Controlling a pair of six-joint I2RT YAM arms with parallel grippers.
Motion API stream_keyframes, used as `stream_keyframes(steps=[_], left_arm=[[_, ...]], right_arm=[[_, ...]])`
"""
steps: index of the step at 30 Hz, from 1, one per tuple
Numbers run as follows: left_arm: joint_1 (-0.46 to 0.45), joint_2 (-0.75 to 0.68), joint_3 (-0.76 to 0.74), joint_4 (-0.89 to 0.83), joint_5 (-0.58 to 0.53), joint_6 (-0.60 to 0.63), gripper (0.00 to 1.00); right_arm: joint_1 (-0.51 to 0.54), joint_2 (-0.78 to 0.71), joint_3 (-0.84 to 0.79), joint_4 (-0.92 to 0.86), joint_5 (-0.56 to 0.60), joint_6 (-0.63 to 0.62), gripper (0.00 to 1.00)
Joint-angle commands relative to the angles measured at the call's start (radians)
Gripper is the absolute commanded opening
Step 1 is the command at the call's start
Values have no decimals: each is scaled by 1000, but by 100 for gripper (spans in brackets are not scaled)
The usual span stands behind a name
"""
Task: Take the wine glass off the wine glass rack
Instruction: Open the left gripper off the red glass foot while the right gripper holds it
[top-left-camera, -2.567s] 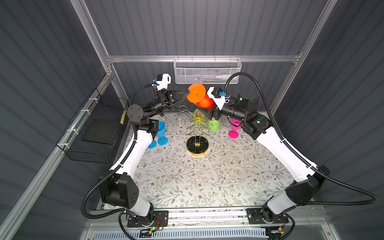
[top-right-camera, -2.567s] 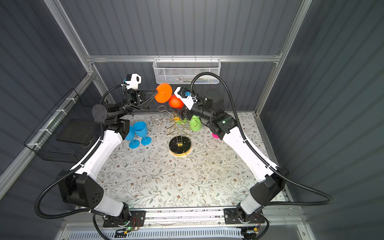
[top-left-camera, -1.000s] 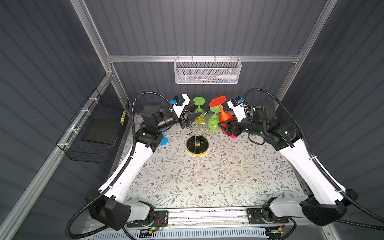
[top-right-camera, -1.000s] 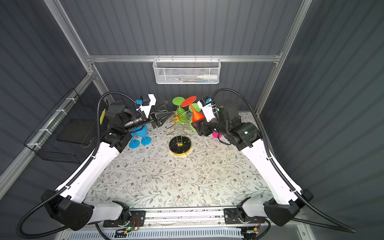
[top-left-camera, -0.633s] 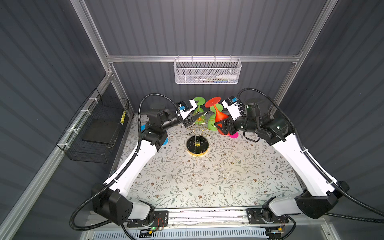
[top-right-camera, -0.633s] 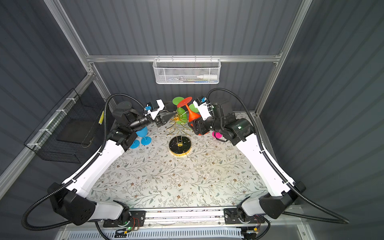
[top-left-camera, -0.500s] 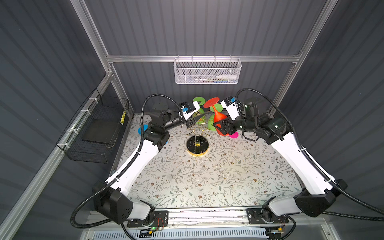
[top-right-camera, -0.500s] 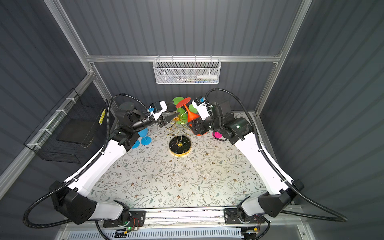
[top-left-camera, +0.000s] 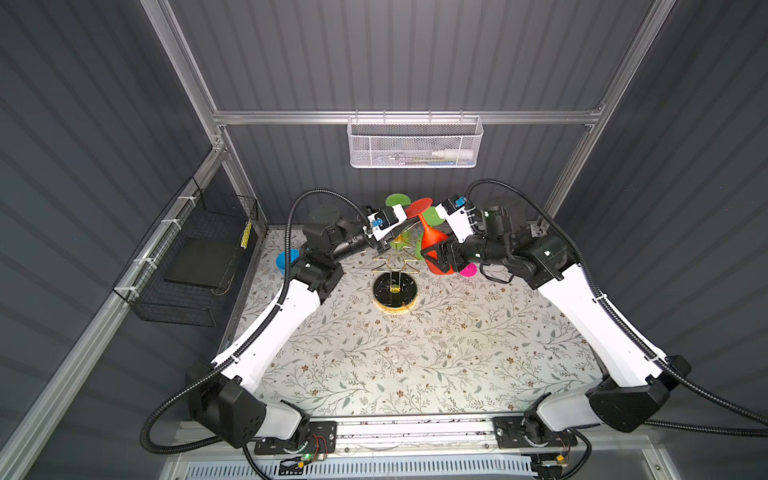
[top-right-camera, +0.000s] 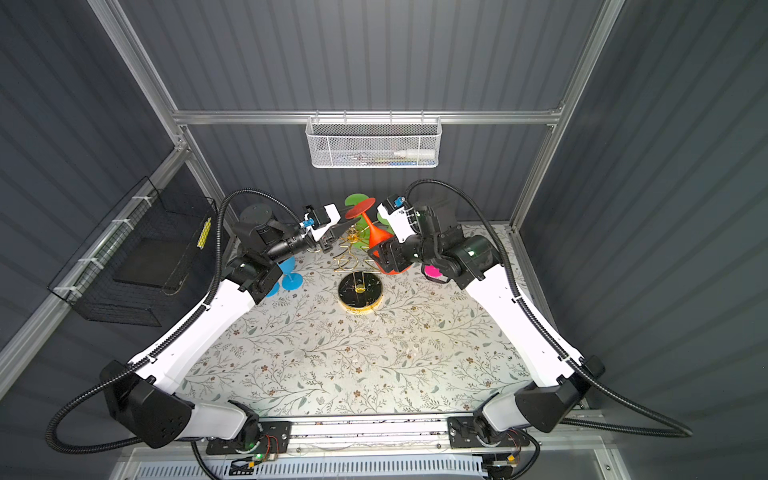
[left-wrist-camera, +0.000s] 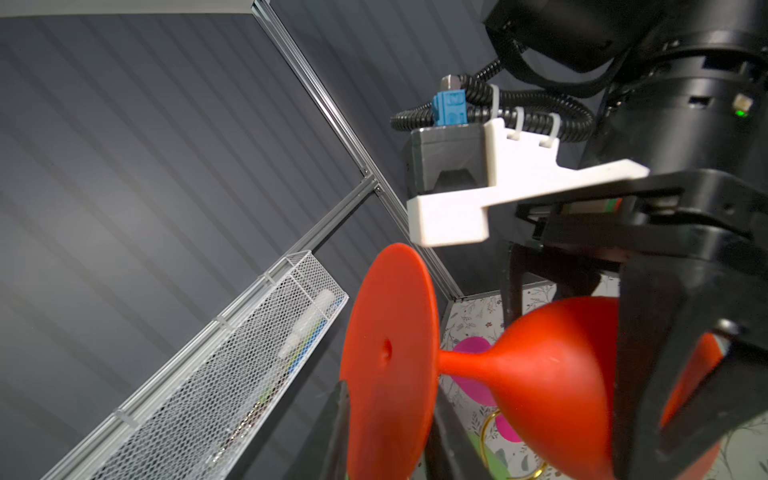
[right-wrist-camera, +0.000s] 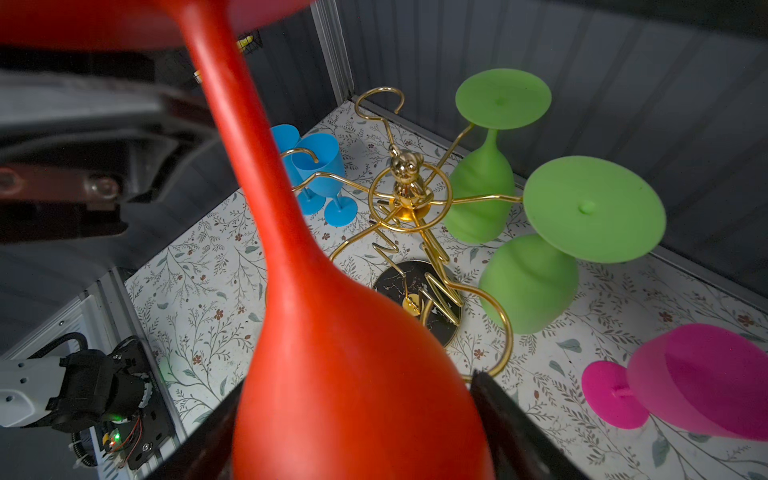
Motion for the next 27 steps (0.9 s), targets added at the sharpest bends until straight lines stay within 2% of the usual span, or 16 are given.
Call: stream_keyframes(steps=[1,7,9,11,15,18,19,23,27], left_arm=[[-6,3,41,16,-11,8,24],[-6,-3,44,-5,-21,12,4],[-6,-7,40,-11,-28,13,0],[-6,-14,32,-13,-38,14,0],[-6,-26,18,-14,-67,15,0],[-6,-37,18,-19,-100,-17,0],[-6,-42,-23,-17,-116,-38,0],[-6,-71,-71,-14,-198,-145,0],[-5,-94,-114,3,-316,-317,0]], right_arm=[[6,-2,15,-24,-14,4,51],[6,-6,9,-24,-15,11,52],[8,-9,7,-19,-21,13,54],[8,-13,2,-10,-25,16,58],[2,-42,-22,36,-22,39,72],[-20,-94,-69,112,-33,81,83],[-33,-116,-89,143,-44,101,85],[-130,-219,-199,316,-190,210,93],[-261,-322,-336,534,-358,370,96]])
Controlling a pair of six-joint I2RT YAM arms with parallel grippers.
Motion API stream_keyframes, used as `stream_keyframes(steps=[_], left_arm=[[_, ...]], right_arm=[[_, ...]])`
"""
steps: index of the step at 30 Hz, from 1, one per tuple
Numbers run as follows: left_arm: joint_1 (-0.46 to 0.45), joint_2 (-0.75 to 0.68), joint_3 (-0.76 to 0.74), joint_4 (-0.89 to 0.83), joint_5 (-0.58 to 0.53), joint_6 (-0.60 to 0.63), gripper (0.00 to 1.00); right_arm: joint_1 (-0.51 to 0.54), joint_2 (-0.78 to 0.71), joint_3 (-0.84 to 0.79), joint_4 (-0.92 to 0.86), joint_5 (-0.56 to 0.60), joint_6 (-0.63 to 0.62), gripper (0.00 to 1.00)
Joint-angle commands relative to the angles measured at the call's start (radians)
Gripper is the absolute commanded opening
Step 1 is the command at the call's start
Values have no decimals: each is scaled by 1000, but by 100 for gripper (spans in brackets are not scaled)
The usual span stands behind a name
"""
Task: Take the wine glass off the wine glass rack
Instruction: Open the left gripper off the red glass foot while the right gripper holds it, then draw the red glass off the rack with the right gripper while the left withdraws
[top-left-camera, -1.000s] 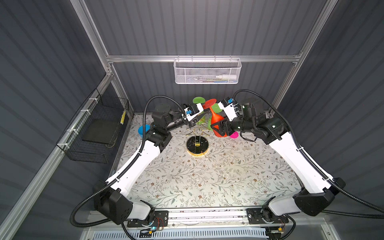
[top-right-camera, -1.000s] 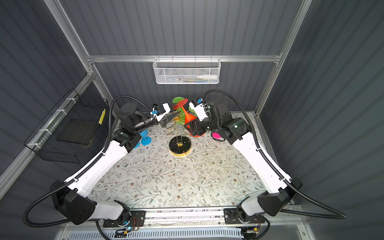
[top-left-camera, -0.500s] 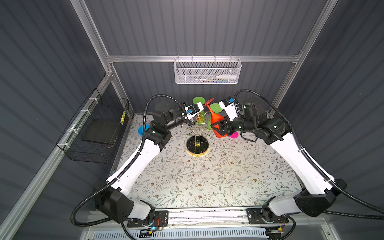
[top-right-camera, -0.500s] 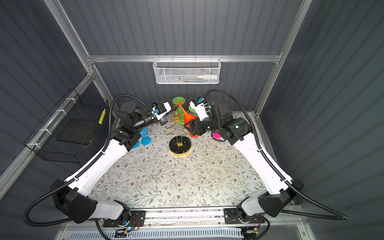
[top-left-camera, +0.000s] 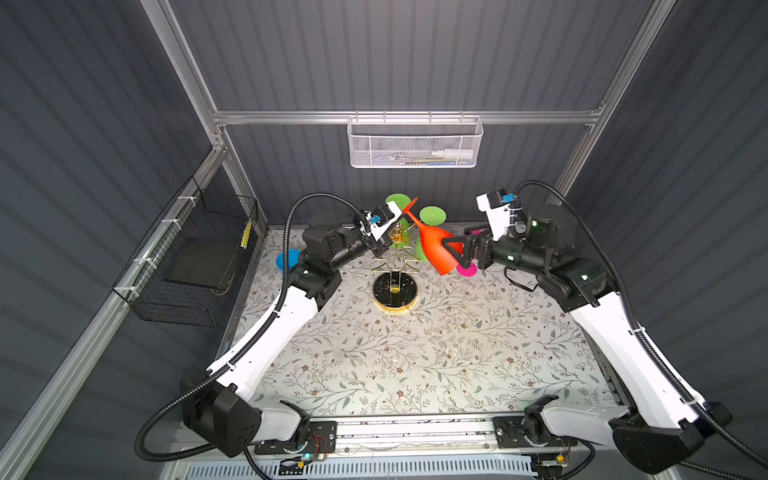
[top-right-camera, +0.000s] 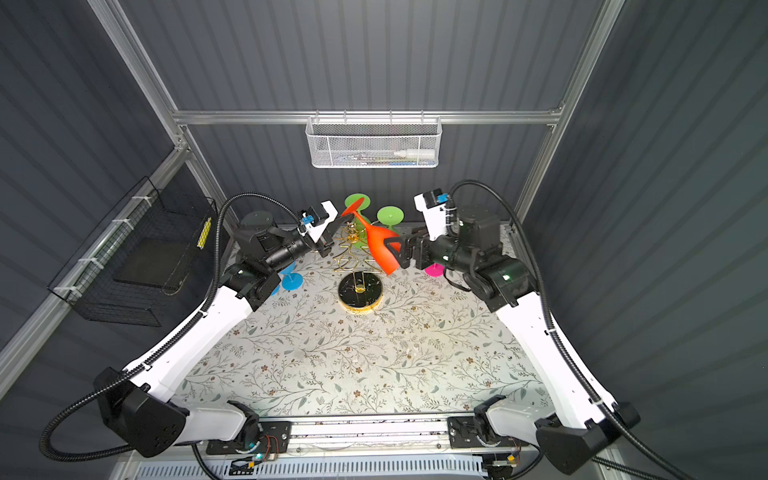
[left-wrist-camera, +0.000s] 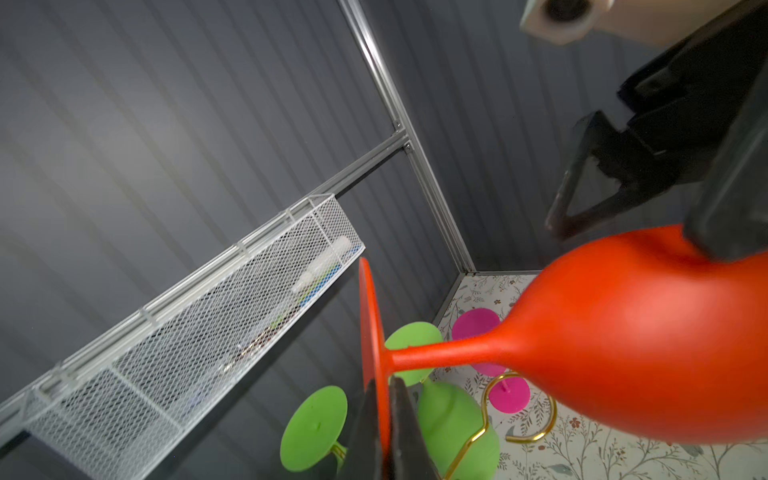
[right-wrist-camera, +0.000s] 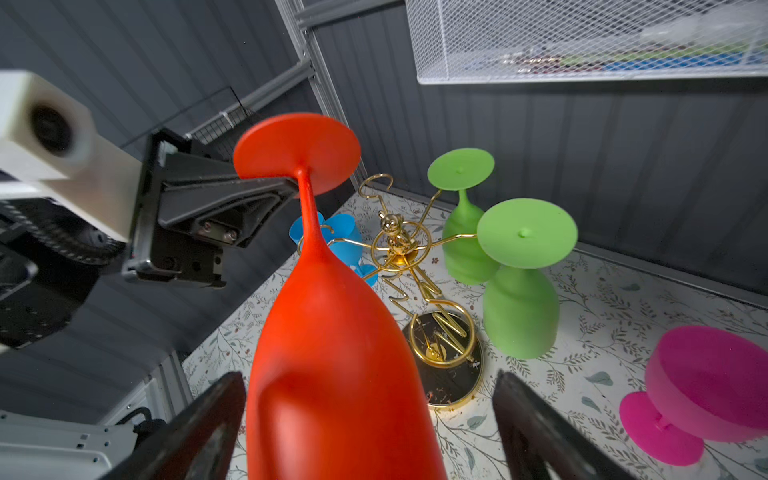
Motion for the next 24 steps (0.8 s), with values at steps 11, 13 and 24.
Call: stream_keyframes(steps=[11,13,24], left_arm=[[-4,-58,-44,25,-164,-388,0],[-4,-59,-46,27,-162,-396,0],[-3,-63,-41,31,-133,-420,0]], right_arm=[[-179,-177,-253,329,-189,290,68],[-175,-183,-269,317,-147,293,63],[-78,-103,-250,359,-106,301,60]])
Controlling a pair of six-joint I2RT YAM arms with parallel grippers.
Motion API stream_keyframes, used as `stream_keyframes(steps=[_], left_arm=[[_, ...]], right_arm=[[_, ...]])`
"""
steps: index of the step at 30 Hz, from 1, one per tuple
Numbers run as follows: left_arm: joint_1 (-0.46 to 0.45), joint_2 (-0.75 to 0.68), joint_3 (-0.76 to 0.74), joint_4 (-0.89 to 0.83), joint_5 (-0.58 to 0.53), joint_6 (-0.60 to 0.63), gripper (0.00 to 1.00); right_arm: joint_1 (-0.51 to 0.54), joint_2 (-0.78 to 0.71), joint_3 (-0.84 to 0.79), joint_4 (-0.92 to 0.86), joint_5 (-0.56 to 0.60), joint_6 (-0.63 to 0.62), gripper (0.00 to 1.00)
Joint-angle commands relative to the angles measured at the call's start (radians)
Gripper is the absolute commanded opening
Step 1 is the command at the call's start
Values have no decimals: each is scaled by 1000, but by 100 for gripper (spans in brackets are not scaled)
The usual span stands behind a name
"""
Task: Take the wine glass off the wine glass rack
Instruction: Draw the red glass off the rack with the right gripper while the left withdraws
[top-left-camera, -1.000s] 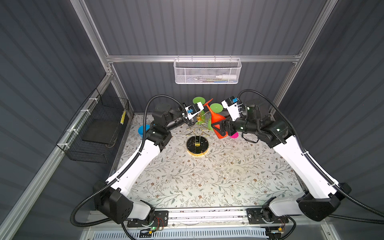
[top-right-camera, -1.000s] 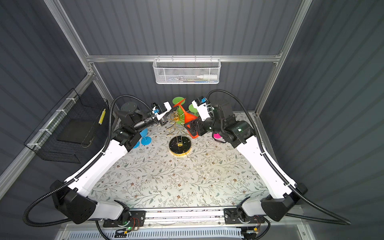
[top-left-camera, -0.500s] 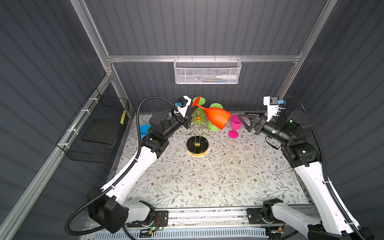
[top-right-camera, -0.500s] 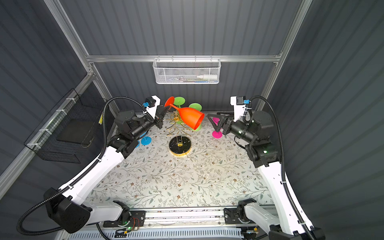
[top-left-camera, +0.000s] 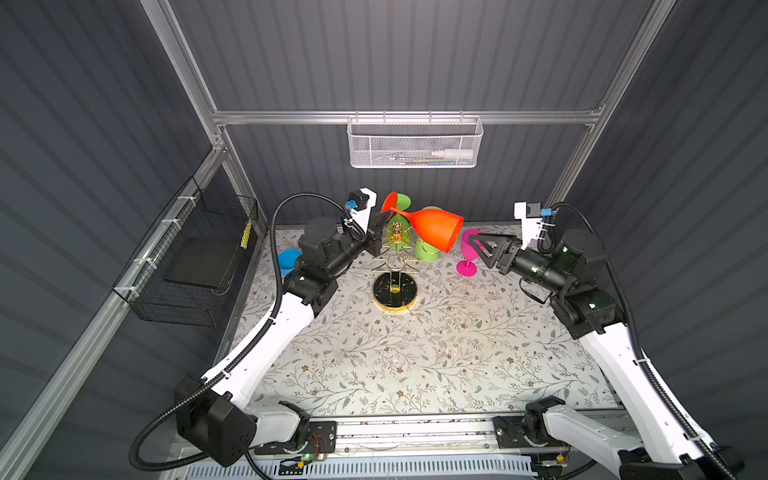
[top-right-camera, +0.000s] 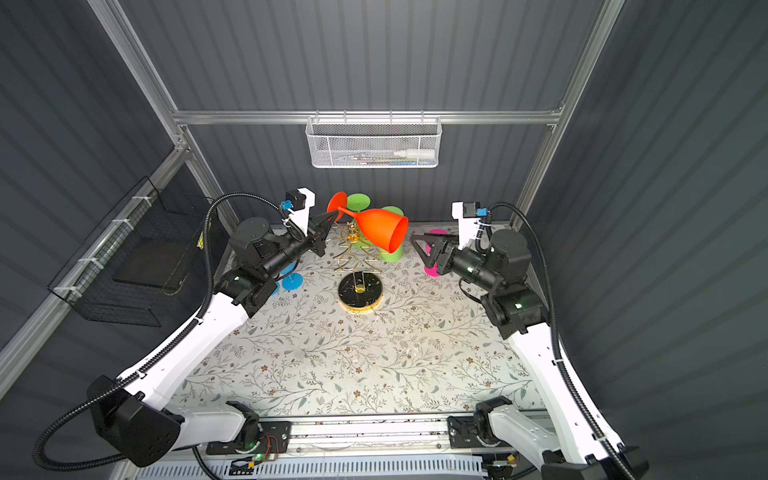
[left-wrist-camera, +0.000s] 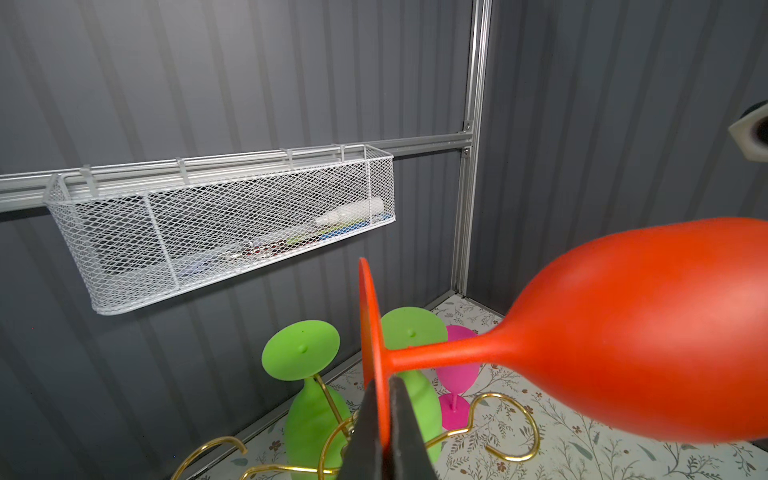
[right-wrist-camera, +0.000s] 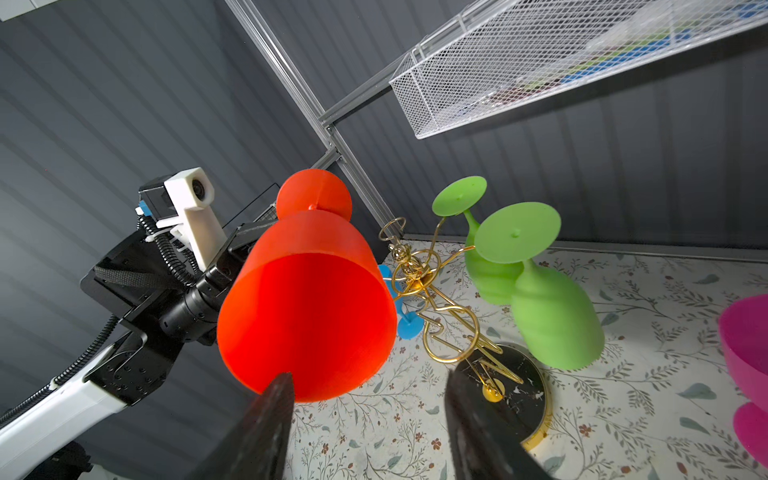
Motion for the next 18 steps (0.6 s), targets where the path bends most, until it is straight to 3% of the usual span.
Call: stream_keyframes(steps=[1,8,18], left_arm=[[-4,-30,7,21,17,-27,0],[-3,-33,10,21,45,-49,0],[-4,-13,13,26,57,-65,0]], right_arm=[[26,37,25,50,18,12,59],[32,111,36,132,-4,48,52],[66,159,66,162,-22,60,25]])
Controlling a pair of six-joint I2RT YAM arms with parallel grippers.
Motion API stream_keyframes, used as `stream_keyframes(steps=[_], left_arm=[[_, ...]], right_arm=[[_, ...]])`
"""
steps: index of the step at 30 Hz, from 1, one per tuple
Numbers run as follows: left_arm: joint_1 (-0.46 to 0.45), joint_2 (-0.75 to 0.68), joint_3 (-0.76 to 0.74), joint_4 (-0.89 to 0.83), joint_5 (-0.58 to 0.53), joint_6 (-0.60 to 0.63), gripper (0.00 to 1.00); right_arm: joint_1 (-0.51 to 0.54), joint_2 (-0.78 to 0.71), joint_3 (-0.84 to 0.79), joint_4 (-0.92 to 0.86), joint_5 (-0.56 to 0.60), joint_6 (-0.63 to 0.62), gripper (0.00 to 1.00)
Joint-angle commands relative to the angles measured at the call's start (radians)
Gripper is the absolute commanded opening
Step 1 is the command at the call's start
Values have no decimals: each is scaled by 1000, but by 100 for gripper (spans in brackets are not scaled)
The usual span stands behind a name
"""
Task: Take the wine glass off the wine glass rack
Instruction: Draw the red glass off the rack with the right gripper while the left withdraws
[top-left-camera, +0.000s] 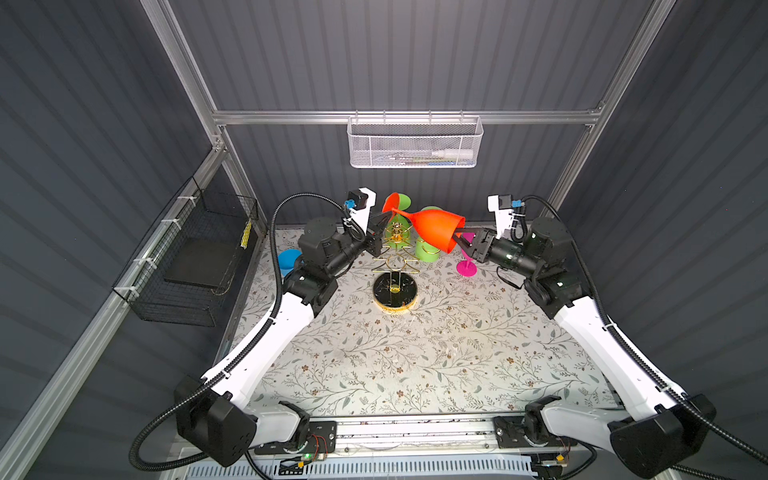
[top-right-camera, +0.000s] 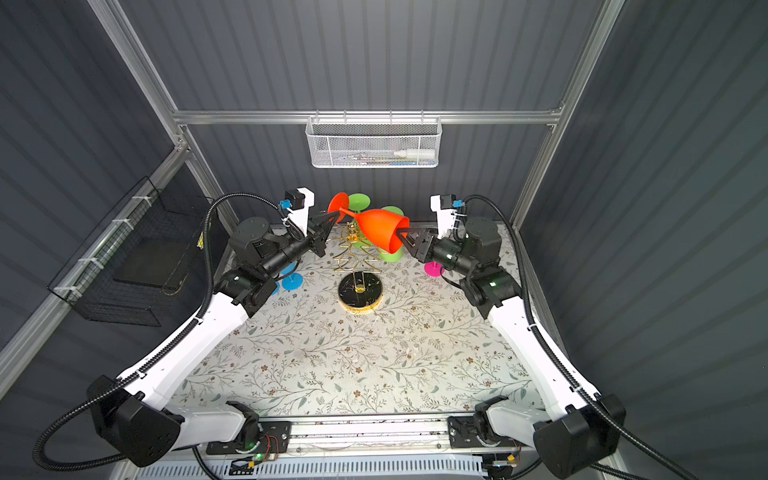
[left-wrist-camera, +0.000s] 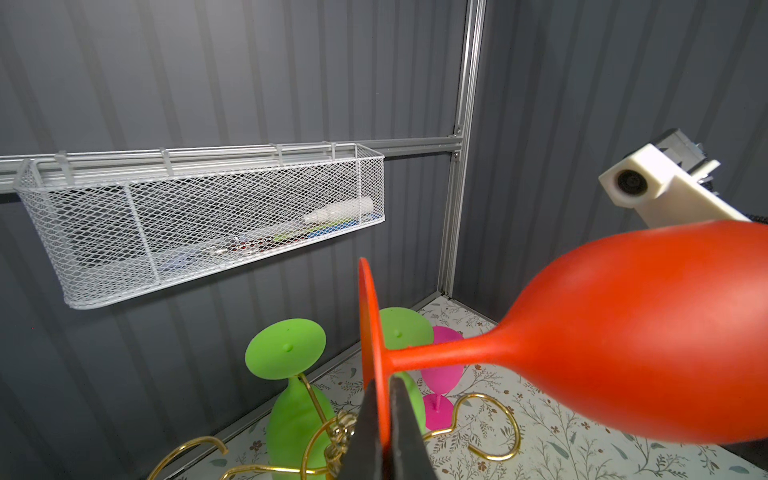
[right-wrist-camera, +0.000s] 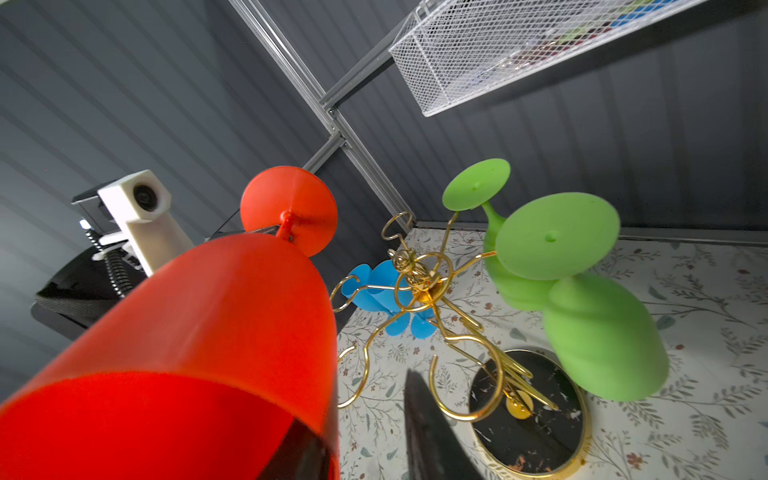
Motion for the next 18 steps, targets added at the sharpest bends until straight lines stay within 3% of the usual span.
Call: stream_keyframes(steps=[1,7,10,12,14,16,18], left_arm=[[-3,-12,13,25,23,-23,0],[-3,-9,14,24,11,-25,0],[-3,-12,14,15,-5,-23,0],[-3,-19,13,10,-26,-21,14],[-3,-28,6,7,-50,-17,43],[-3,-41,-6,11,-78,-9,65],[-3,-56,-17,12,-103,2,75]], right_arm=[[10,0,37,36,-19,8,21],[11,-9,44,27,-12,3,2],[9,-27,57,-9,20,-22,0],[-15,-42,85,-59,32,-42,0],[-55,-64,101,-98,50,-52,0],[-101,-103,114,-143,66,-74,0],[-145,-137,133,-215,89,-108,0]])
